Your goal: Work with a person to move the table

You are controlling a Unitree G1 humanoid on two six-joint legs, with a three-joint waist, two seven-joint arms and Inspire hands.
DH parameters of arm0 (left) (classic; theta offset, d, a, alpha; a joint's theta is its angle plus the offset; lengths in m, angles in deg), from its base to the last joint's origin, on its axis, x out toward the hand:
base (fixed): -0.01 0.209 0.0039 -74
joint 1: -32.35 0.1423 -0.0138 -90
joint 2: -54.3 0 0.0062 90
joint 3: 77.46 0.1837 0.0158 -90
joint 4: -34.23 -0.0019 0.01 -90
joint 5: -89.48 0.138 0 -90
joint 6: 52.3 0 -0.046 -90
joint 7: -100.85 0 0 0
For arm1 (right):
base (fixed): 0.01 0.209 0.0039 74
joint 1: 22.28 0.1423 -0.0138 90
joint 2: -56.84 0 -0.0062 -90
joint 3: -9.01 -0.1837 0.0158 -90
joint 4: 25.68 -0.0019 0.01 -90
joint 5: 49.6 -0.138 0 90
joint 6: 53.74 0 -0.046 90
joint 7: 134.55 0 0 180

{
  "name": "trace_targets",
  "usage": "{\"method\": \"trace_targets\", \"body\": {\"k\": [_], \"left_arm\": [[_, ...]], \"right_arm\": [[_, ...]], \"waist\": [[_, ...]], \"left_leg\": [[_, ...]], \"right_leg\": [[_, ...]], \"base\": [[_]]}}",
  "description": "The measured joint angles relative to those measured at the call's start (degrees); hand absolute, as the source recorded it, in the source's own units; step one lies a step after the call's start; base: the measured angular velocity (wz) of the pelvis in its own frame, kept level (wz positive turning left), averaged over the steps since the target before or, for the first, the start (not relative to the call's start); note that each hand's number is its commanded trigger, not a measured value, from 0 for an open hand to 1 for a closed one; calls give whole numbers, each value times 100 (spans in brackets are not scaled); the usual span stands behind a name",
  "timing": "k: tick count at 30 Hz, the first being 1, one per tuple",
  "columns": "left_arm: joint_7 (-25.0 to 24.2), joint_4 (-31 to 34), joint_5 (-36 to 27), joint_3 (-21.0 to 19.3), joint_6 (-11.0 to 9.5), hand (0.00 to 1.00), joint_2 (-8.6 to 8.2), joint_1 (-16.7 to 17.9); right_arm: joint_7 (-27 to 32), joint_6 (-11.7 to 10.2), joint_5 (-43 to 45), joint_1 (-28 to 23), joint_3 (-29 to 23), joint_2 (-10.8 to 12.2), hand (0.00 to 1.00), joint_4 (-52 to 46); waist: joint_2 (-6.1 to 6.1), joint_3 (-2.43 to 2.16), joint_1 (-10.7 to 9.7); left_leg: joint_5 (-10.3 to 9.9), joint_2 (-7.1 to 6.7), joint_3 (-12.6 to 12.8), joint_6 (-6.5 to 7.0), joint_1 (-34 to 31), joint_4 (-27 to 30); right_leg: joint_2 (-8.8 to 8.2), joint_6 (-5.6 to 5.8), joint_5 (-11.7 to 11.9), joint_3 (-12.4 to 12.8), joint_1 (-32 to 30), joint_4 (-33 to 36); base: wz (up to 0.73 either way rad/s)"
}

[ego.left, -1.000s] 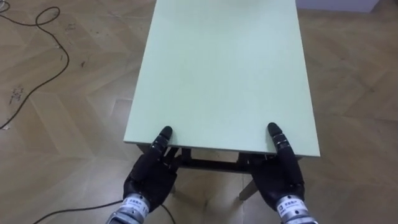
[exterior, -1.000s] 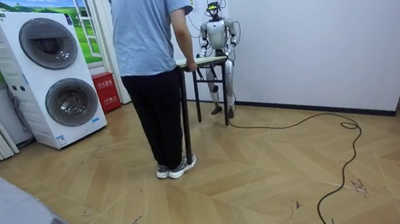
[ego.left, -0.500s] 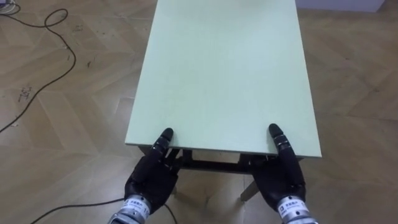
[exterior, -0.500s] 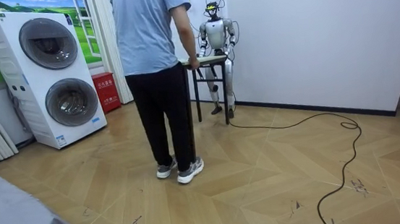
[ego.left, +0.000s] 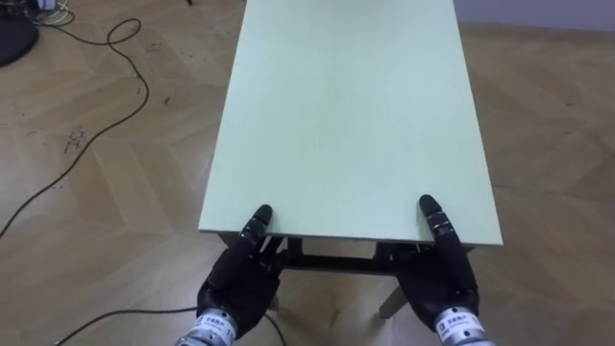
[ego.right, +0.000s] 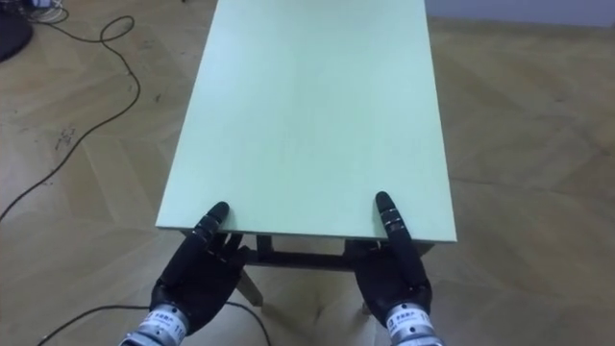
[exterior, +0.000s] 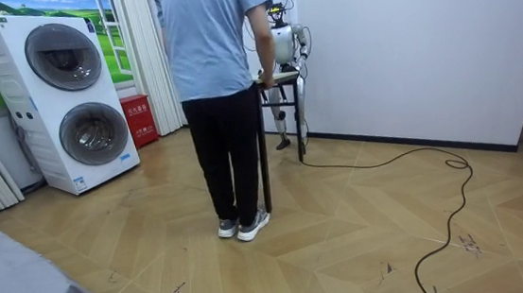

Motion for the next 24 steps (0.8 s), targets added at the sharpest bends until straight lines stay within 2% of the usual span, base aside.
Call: {"method": "trace_targets", "body": {"k": [5, 8, 11, 13, 15, 21, 24], "left_arm": [[-6, 0, -17, 7, -11, 100, -10, 6], [-4, 0, -61, 17, -13, 100, 31, 5], [-5, 2, -107, 16, -17, 100, 91, 5], [-5, 5, -114, 14, -17, 100, 94, 6], [-5, 15, -121, 14, -17, 100, 98, 9], [-5, 62, -158, 9, -30, 100, 139, 8], [-5, 67, -155, 8, -33, 100, 147, 8]], "right_arm": [[-1, -26, 130, 0, -19, 16, 100, -15], [9, -69, 168, 9, 34, 20, 100, -14], [14, -82, 175, 15, 39, 24, 100, -14], [14, -84, 177, 15, 43, 34, 100, -17], [14, -83, 177, 27, 36, 20, 100, -28], [16, -75, 165, 67, 41, 10, 100, -28], [40, -76, 215, 73, 41, 12, 100, -27]], "waist": [[0, 0, -5], [-6, 4, -146], [-26, 15, -121], [-47, 18, -105], [-66, 16, -98], [-81, 20, -109], [-94, 18, -84]], "left_leg": [[25, -85, -99, 11, 1, -74], [39, -189, -343, 35, 0, -77], [39, -231, -384, 36, -16, -76], [45, -274, -510, 44, -70, -84], [47, -289, -551, 47, -97, -62], [48, -321, -659, 48, -197, 11], [49, -350, -718, 51, -195, 26]], "right_leg": [[-51, 45, -28, -65, 27, 20], [-81, 116, -73, -28, 142, 12], [-79, 122, -76, -11, 161, 1], [-71, 142, -88, 30, 168, -7], [-63, 154, -95, 113, 171, -19], [-45, 156, -96, -7, 198, -21], [-46, 156, -96, 22, 233, -20]], "base": [[12], [41], [18], [24], [21], [20], [15]]}}
